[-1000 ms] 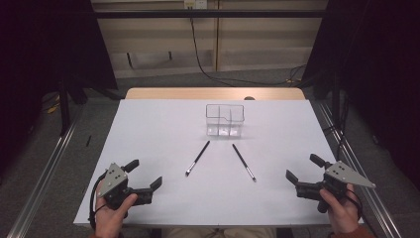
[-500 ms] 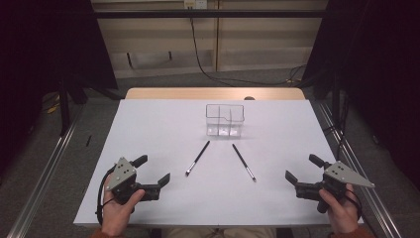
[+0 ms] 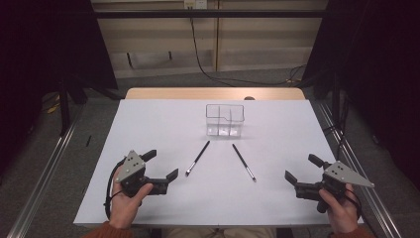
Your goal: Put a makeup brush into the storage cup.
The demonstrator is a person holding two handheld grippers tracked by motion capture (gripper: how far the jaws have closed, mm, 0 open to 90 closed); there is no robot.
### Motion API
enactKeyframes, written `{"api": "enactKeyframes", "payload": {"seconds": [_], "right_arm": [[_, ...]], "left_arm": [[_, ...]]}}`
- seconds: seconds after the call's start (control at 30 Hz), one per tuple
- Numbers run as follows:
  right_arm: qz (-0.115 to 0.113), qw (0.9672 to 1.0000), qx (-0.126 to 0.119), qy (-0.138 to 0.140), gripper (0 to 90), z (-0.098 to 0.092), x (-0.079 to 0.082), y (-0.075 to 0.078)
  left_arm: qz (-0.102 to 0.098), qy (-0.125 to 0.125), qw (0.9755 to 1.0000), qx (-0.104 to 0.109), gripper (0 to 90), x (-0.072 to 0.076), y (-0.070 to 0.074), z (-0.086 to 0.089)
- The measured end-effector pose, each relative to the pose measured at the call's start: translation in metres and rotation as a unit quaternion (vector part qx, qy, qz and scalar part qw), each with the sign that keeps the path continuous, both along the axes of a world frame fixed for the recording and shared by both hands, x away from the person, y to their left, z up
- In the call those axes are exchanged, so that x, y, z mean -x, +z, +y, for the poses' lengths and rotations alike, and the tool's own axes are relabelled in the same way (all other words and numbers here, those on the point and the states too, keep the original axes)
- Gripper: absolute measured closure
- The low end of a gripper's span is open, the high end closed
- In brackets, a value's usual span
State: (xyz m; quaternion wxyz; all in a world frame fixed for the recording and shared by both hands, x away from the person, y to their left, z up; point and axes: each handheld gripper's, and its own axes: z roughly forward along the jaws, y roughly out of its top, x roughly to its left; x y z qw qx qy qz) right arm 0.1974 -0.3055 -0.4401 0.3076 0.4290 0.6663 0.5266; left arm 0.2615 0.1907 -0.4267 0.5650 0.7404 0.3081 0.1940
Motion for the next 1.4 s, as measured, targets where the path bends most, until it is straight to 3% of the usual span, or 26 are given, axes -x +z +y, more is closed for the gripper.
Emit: {"api": "enactKeyframes", "payload": {"seconds": [0.1, 0.67, 0.87, 1.1, 1.27, 1.4], "right_arm": [[-0.001, 1.0, 0.002, 0.0, 0.0, 0.0, 0.0, 0.0], [0.0, 1.0, 0.001, 0.003, 0.0, 0.0, 0.0, 0.0], [0.0, 1.0, 0.001, 0.003, 0.0, 0.0, 0.0, 0.0], [0.0, 1.0, 0.001, 0.004, 0.0, 0.0, 0.0, 0.0], [0.001, 1.0, 0.004, 0.007, 0.0, 0.0, 0.0, 0.0], [0.0, 1.0, 0.002, 0.004, 0.0, 0.0, 0.0, 0.0]], "left_arm": [[-0.011, -0.006, 0.9999, -0.003, 4.0, -0.002, 0.003, -0.005], [-0.009, -0.004, 0.9999, -0.007, 3.9, -0.023, 0.004, -0.023], [-0.009, -0.004, 0.9998, -0.018, 3.9, -0.036, 0.006, -0.031], [0.005, -0.005, 0.9998, -0.017, 3.9, -0.05, 0.007, -0.039], [0.002, -0.01, 0.9999, -0.011, 3.9, -0.057, 0.013, -0.046], [0.011, -0.021, 0.9995, -0.02, 3.9, -0.064, 0.014, -0.052]]}}
